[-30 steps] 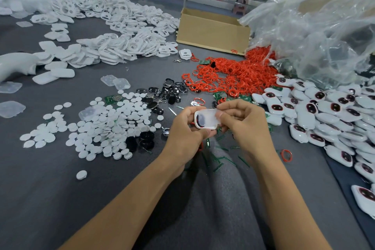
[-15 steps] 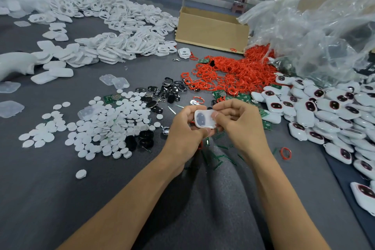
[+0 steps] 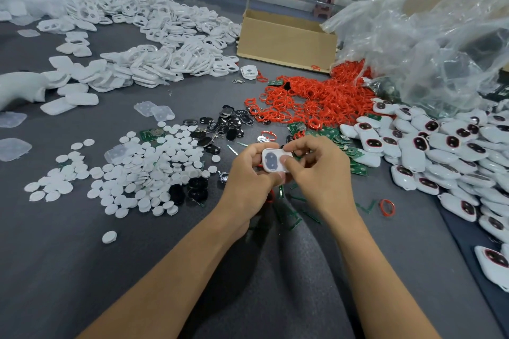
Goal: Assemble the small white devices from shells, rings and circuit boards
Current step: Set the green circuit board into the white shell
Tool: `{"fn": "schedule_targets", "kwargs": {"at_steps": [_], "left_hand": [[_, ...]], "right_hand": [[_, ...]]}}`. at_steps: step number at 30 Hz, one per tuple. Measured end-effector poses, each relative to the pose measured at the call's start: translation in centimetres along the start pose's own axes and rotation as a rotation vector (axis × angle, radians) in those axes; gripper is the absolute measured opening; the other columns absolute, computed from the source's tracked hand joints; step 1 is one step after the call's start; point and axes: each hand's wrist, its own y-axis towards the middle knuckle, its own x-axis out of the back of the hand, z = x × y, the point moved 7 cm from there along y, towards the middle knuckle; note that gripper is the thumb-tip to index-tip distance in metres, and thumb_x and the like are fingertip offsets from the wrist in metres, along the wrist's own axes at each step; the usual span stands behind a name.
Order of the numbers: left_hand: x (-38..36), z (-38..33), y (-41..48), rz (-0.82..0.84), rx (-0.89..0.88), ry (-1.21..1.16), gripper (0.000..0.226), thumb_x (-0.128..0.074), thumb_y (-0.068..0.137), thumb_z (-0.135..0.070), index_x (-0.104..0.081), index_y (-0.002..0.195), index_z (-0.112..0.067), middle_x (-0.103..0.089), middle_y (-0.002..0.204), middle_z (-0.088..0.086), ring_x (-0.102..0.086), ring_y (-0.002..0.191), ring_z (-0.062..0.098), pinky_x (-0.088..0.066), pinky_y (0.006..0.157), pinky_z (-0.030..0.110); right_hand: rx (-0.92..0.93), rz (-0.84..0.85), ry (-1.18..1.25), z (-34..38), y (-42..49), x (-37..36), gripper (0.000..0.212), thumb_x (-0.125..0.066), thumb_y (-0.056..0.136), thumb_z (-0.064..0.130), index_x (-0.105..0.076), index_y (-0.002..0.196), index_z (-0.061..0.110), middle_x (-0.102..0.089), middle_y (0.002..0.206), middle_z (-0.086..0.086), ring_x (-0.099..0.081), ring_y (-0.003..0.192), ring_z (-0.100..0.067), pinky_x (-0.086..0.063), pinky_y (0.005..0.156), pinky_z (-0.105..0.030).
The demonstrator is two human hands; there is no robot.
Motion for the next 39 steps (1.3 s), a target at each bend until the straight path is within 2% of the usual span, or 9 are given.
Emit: {"fn": "schedule_targets", "kwargs": {"at_steps": [7, 14, 16, 20, 24, 27, 31, 33, 39], "left_hand": [[0.1, -0.2, -0.3, -0.019, 0.025, -0.016, 0.034, -0.073, 0.058, -0.023, -0.067, 0.082, -0.047, -0.067, 0.093, 0.003, -0.065, 0.095, 0.049, -0.052, 0.083, 0.066], [0.2, -0.4, -0.4, -0.024, 0.054, -0.065, 0.035, -0.077, 0.070, -0.008, -0.066, 0.090, -0.036, -0.068, 0.107, 0.022, -0.066, 0.094, 0.050, -0.052, 0.082, 0.067], [0.2, -0.2, -0.3, -0.011, 0.079, -0.105, 0.039, -0.075, 0.076, 0.004, -0.065, 0.099, -0.026, -0.068, 0.107, 0.019, -0.068, 0.097, 0.044, -0.057, 0.083, 0.055], [0.0, -0.3, -0.4, 0.019, 0.117, -0.194, 0.044, -0.059, 0.082, 0.020, -0.059, 0.114, -0.011, -0.062, 0.119, 0.017, -0.072, 0.095, 0.032, -0.060, 0.078, 0.030], [-0.1, -0.7, -0.5, 0.024, 0.122, -0.172, 0.045, -0.059, 0.083, 0.020, -0.057, 0.119, -0.008, -0.061, 0.121, 0.018, -0.073, 0.093, 0.030, -0.060, 0.078, 0.029], [-0.2, -0.8, -0.6, 0.022, 0.125, -0.168, 0.046, -0.058, 0.084, 0.020, -0.056, 0.121, -0.006, -0.061, 0.121, 0.019, -0.073, 0.091, 0.030, -0.060, 0.076, 0.028], [-0.2, -0.7, -0.6, 0.021, 0.127, -0.171, 0.046, -0.055, 0.085, 0.021, -0.054, 0.124, -0.003, -0.061, 0.119, 0.018, -0.074, 0.086, 0.028, -0.060, 0.073, 0.026], [-0.3, -0.7, -0.6, 0.024, 0.126, -0.162, 0.045, -0.055, 0.086, 0.021, -0.054, 0.124, -0.004, -0.062, 0.117, 0.017, -0.074, 0.086, 0.028, -0.060, 0.073, 0.027], [-0.3, -0.6, -0.7, 0.019, 0.131, -0.152, 0.043, -0.059, 0.084, 0.019, -0.058, 0.115, -0.011, -0.062, 0.118, 0.016, -0.073, 0.090, 0.029, -0.060, 0.075, 0.027]], "right_hand": [[0.026, -0.016, 0.027, -0.2, 0.0, 0.1, 0.015, -0.072, 0.078, 0.009, -0.070, 0.082, 0.023, -0.065, 0.083, 0.004, -0.050, 0.058, -0.007, -0.041, 0.059, -0.016], [0.036, -0.037, 0.000, -0.4, 0.2, 0.3, 0.022, -0.063, 0.081, 0.000, -0.071, 0.084, 0.020, -0.067, 0.085, 0.007, -0.053, 0.068, 0.002, -0.037, 0.065, -0.008], [0.023, -0.044, -0.042, -0.7, 0.6, 0.8, 0.029, -0.057, 0.081, -0.006, -0.072, 0.087, 0.017, -0.069, 0.090, 0.004, -0.055, 0.071, -0.001, -0.040, 0.070, -0.013], [-0.075, -0.138, -0.325, -3.3, 2.1, 4.3, 0.044, -0.047, 0.072, -0.008, -0.070, 0.099, 0.017, -0.070, 0.097, -0.006, -0.061, 0.089, -0.026, -0.045, 0.074, -0.032], [-0.187, -0.046, -0.486, -6.8, 3.8, 6.2, 0.032, -0.057, 0.082, 0.006, -0.068, 0.110, 0.015, -0.070, 0.103, -0.013, -0.062, 0.092, -0.032, -0.047, 0.075, -0.036], [-0.149, 0.061, -0.460, -7.8, 3.7, 5.8, 0.019, -0.069, 0.080, 0.015, -0.071, 0.099, 0.017, -0.071, 0.096, -0.008, -0.063, 0.083, -0.027, -0.040, 0.070, -0.029], [-0.126, 0.104, -0.481, -8.8, 2.9, 5.2, 0.029, -0.074, 0.078, 0.017, -0.069, 0.107, 0.019, -0.067, 0.110, -0.009, -0.052, 0.112, -0.026, -0.038, 0.083, -0.031], [-0.106, 0.089, -0.511, -8.8, 2.9, 5.2, 0.035, -0.075, 0.079, 0.025, -0.068, 0.112, 0.017, -0.066, 0.113, -0.008, -0.050, 0.115, -0.028, -0.040, 0.089, -0.035], [-0.051, 0.077, -0.511, -7.8, 2.9, 5.1, 0.019, -0.076, 0.078, 0.028, -0.068, 0.086, 0.013, -0.067, 0.098, -0.005, -0.053, 0.100, -0.028, -0.042, 0.082, -0.036]]}}
